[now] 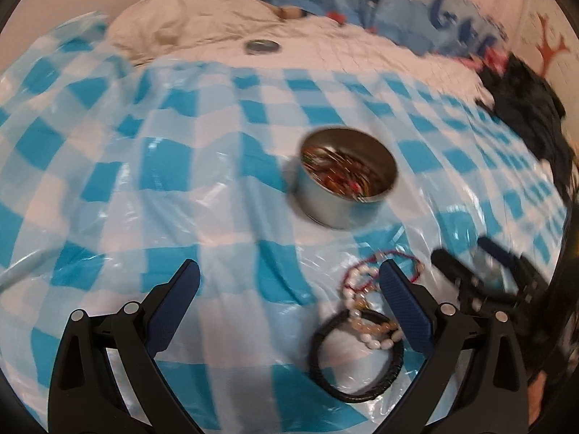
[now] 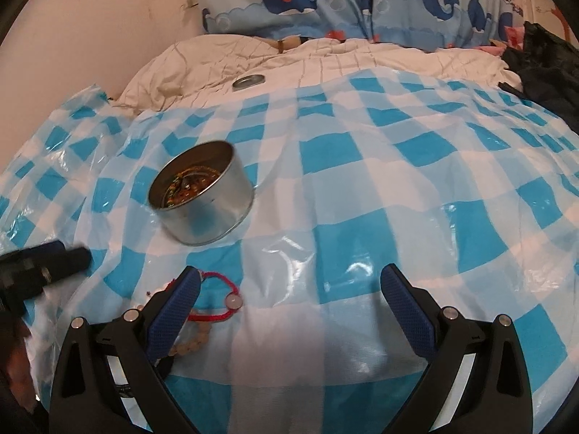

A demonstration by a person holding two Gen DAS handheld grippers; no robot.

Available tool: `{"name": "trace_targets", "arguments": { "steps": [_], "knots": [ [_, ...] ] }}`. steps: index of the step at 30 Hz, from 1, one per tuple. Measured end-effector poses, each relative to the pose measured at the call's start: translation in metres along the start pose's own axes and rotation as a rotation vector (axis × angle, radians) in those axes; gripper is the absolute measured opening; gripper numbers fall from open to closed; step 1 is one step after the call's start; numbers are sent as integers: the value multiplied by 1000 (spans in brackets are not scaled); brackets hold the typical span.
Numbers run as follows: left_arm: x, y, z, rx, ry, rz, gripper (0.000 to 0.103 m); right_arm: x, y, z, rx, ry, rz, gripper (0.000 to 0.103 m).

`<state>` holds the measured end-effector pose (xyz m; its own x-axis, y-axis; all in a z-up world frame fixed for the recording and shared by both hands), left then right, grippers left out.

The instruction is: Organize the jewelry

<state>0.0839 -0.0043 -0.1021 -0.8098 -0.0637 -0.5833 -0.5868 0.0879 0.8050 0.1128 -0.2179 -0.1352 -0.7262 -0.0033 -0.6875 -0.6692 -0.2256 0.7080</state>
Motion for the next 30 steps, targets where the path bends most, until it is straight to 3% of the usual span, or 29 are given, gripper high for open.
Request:
{"name": "trace_targets", "arguments": {
  "steps": [3, 7, 9, 10, 11, 15, 17, 25, 30],
  "knots": [
    [2, 2, -1, -31, -23, 4, 95, 2, -3, 10, 5, 75, 24, 95],
    [0, 10, 18, -67, 36, -8, 95, 5, -10, 33, 0, 209, 34, 91],
    [-2, 12, 25, -74, 64, -10, 95, 11, -15, 40, 0, 259, 60, 69],
    [-3, 13, 28, -76, 74, -12, 95, 15, -19, 42, -3, 270, 79, 62],
    [-2, 16, 32, -77, 77, -13, 95, 17, -23, 43, -6, 275, 94, 48],
    [-10, 13, 28, -80, 64, -13, 95, 16, -22, 42, 0, 282, 88, 19],
    [-16, 9, 24, -82, 61, -11, 95, 15, -18, 39, 2, 278, 79, 10],
    [-20, 6, 25, -85, 63, -11, 95, -24, 16, -6, -149, -28, 1, 10],
    [-17, 0, 11, -45, 23, 3, 95, -32, 20, -20, -206, -132, 2, 10]
  ]
}}
Point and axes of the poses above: each gripper's, at about its wrist camera, not at the fingertips, and y roughly against the way its jaws point, z to its left, x to its underside, the point moved 9 cm from there along -y, roughly the way its jaws point, and after that the axes turned 1 degree about z, right-handed, at the moved point
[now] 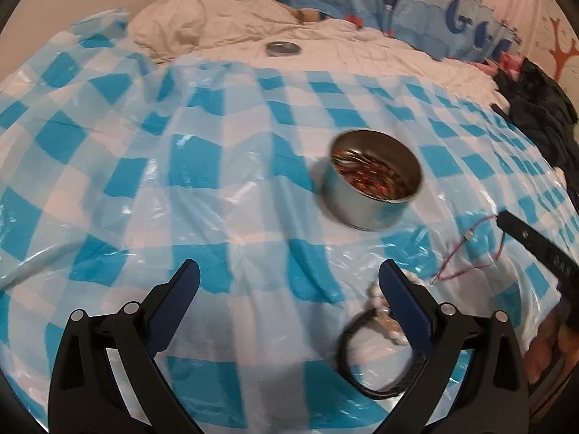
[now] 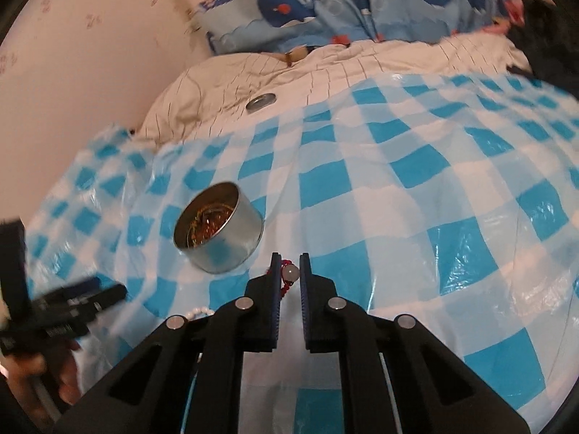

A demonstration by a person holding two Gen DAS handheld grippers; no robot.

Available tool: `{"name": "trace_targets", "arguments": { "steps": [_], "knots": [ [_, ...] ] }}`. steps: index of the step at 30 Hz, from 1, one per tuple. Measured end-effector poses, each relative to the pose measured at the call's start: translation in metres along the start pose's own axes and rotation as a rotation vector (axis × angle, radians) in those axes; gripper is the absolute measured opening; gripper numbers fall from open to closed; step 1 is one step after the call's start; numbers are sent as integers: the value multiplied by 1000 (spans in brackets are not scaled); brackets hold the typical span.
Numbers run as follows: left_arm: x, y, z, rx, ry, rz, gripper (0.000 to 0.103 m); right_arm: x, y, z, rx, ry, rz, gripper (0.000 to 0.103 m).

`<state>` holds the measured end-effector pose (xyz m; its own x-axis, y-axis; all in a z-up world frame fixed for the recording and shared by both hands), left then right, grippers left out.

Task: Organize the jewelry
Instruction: 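Pull the red cord bracelet away from the pile with the right tool, then open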

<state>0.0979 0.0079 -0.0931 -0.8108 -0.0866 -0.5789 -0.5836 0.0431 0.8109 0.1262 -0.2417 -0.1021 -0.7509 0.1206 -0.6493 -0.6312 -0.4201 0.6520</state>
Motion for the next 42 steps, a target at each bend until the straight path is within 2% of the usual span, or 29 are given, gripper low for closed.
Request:
{"name": "trace_targets", "arguments": {
  "steps": [4, 10, 13, 17, 20, 22, 26, 28, 30, 32, 36, 38, 42],
  "knots": [
    [13, -8, -35, 85, -99, 38, 95, 7, -7, 0, -28, -31, 33, 10],
    [26, -15, -76, 105, -238, 40, 95, 17, -20, -9, -36, -85, 82, 11],
    [30, -20, -87, 79, -294, 40, 95, 22, -25, -10, -32, -89, 101, 11],
    [38, -31, -93, -26, -384, 50, 95, 28, -30, -12, -27, -91, 121, 11],
    [41, -36, -89, -62, -396, 67, 95, 31, -33, -14, -22, -96, 132, 11],
    [37, -33, -82, -79, -378, 51, 95, 32, -34, -15, -19, -97, 137, 11],
    [25, -24, -67, -28, -282, 18, 95, 34, -37, -15, -13, -95, 148, 12],
    [24, -26, -58, -25, -241, 28, 95, 36, -39, -15, -17, -94, 157, 19],
    [24, -29, -52, -12, -215, 37, 88, 37, -40, -12, -21, -86, 160, 27],
    [24, -31, -51, 15, -193, 50, 86, 37, -39, -8, -19, -68, 158, 35],
    [23, -21, -72, 86, -243, 4, 86, 34, -35, -5, 9, -37, 129, 55],
    [26, -21, -84, 76, -296, -4, 88, 33, -34, -6, 17, -36, 120, 60],
    [35, -33, -90, -19, -372, 15, 89, 34, -35, -6, 15, -38, 125, 62]
  ]
}}
Point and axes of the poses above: each gripper's, at about its wrist camera, not at the fingertips, and y roughly against the way its jaws point, z to its left, x to its underside, the point moved 9 cm from there along -y, roughly the way its jaws point, and after that the axes turned 1 degree about z, right-handed, at the moved point
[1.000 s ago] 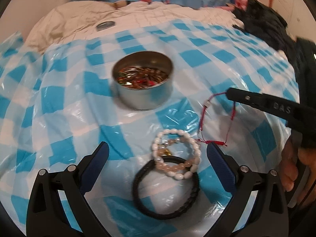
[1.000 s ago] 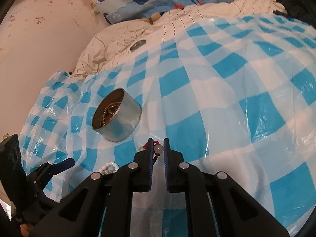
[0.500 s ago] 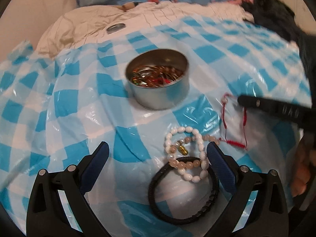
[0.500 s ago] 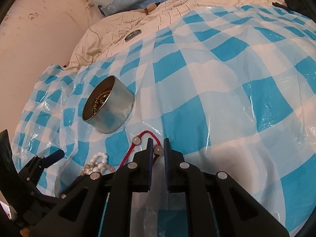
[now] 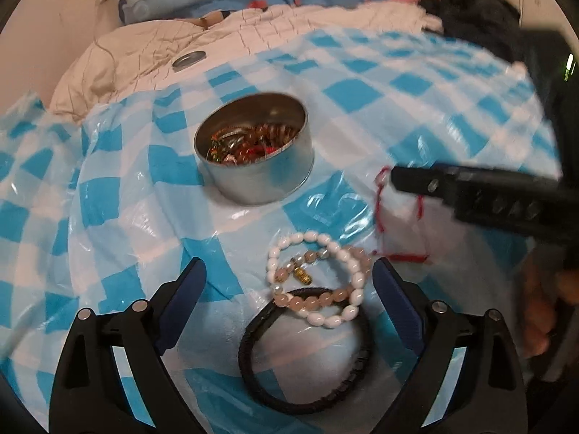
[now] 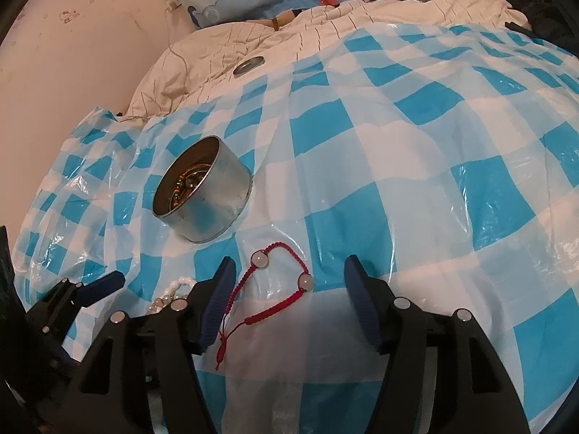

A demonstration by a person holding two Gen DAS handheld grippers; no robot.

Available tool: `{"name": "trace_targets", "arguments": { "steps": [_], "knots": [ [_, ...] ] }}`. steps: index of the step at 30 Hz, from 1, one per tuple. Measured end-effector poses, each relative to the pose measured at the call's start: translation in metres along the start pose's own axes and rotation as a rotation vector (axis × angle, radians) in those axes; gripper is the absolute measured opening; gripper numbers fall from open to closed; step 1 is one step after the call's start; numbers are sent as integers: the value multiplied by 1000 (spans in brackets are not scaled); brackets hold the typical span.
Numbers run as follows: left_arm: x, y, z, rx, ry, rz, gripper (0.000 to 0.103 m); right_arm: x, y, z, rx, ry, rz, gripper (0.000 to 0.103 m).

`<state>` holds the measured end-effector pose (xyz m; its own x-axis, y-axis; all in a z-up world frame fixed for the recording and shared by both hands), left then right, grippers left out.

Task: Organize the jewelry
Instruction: 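Move the left tool over the pearl bracelets while the right tool approaches the red cord, then grasp the white pearl bracelet with the left tool while the right tool grasps the red cord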

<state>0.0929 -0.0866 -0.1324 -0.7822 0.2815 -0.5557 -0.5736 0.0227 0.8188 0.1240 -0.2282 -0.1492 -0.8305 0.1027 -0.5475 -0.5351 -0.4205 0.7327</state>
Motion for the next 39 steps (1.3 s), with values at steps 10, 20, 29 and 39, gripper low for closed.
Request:
{"name": "trace_targets", "arguments": {
  "steps": [10, 20, 29, 39],
  "knots": [
    [1, 2, 51, -75, 151, 3, 87, 3, -2, 3, 11, 26, 12, 65],
    [4, -3, 39, 15, 133, 10, 86, 14, -12, 14, 105, 166, 37, 71],
    [9, -8, 29, -54, 34, 21, 85, 17, -15, 16, 123, 199, 42, 75],
    [7, -9, 50, -15, 116, 28, 35, 18, -15, 18, 131, 209, 42, 75]
  ]
}}
Point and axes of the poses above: each gripper's, at about its wrist camera, not at the fingertips, and y roughly against the way its jaws point, z to its left, x to its underside, the point moved 9 cm from there along -y, roughly the way its jaws point, and after that the axes turned 1 degree about z, right-handed, at the moved point
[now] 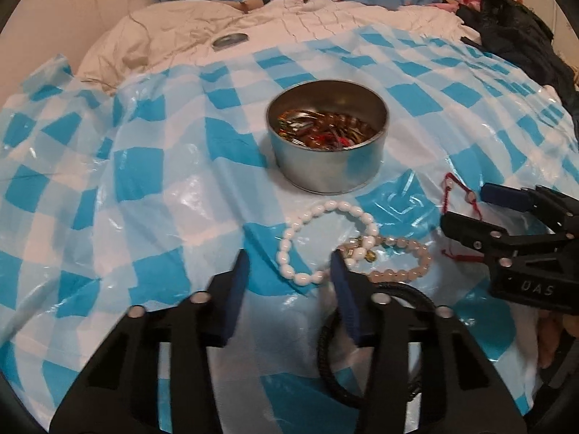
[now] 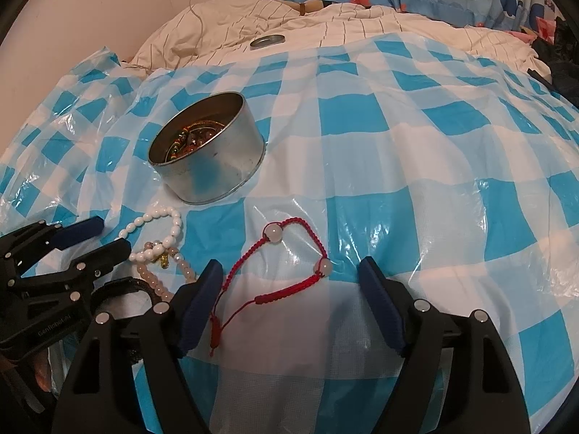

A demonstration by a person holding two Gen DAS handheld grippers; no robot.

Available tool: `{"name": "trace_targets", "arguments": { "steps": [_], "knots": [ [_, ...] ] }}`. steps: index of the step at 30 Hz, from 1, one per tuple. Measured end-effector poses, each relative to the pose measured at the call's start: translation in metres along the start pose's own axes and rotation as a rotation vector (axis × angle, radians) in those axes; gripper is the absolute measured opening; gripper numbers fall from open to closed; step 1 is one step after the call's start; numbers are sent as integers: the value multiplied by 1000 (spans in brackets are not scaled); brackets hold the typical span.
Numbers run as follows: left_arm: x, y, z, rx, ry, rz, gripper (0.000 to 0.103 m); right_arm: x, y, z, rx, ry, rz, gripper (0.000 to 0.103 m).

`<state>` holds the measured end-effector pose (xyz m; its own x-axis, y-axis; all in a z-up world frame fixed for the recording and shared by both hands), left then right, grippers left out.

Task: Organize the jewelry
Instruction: 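Grasp the white pearl bracelet with the left tool while the right tool grasps the red cord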

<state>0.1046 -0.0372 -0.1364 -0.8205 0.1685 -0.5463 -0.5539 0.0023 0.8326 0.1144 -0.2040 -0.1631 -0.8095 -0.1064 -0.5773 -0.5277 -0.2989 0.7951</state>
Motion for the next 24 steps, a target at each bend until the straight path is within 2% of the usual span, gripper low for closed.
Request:
{"name": "trace_targets", "arguments": {
  "steps": [4, 5, 6, 8, 10, 11, 12, 13, 14, 15, 17, 21, 24],
  "knots": [
    [4, -3, -15, 30, -59, 17, 34, 0, 0, 1, -1, 6, 2, 75],
    [5, -2, -18, 27, -71, 9, 36, 1, 1, 2, -1, 7, 3, 75],
    [5, -2, -21, 21, -90, 3, 48, 1, 1, 2, 1, 10, 3, 74],
    [3, -2, -23, 6, -105, -12, 63, 1, 1, 4, 14, 27, 4, 71],
    [1, -4, -24, 12, -103, -12, 64, 2, 0, 6, 25, 49, 4, 54],
    [1, -5, -24, 21, -97, -7, 63, 2, 0, 9, 18, 61, 4, 50],
    [1, -6, -24, 29, -94, -1, 53, 3, 1, 10, 11, 65, 3, 41],
    [1, -8, -25, 40, -89, 8, 44, 3, 1, 12, 1, 65, 1, 36],
    [1, -9, -24, 42, -87, 19, 30, 2, 2, 12, -9, 61, 1, 27],
    [1, -9, -23, 43, -84, 23, 19, 2, 2, 12, -19, 54, -1, 23],
    [0, -6, -21, 65, -61, 22, 7, 0, 3, 11, -49, 26, -3, 19],
    [-4, 4, -19, 155, 5, 5, 6, -1, 5, 9, -90, -19, -6, 14],
    [-7, 10, -15, 187, 41, -12, 6, -3, 6, 9, -107, -37, -18, 13]
  ]
}}
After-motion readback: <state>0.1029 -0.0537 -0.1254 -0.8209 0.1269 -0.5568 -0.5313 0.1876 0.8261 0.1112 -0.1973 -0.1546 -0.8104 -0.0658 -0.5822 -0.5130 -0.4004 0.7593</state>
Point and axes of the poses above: each gripper's, at about its wrist camera, not at the fingertips, and y roughly against the way its jaws point, z to its left, x to its underside, the point moved 9 cm from there along -y, roughly the way its jaws point, and after that the axes turned 1 degree about z, right-handed, at the moved point
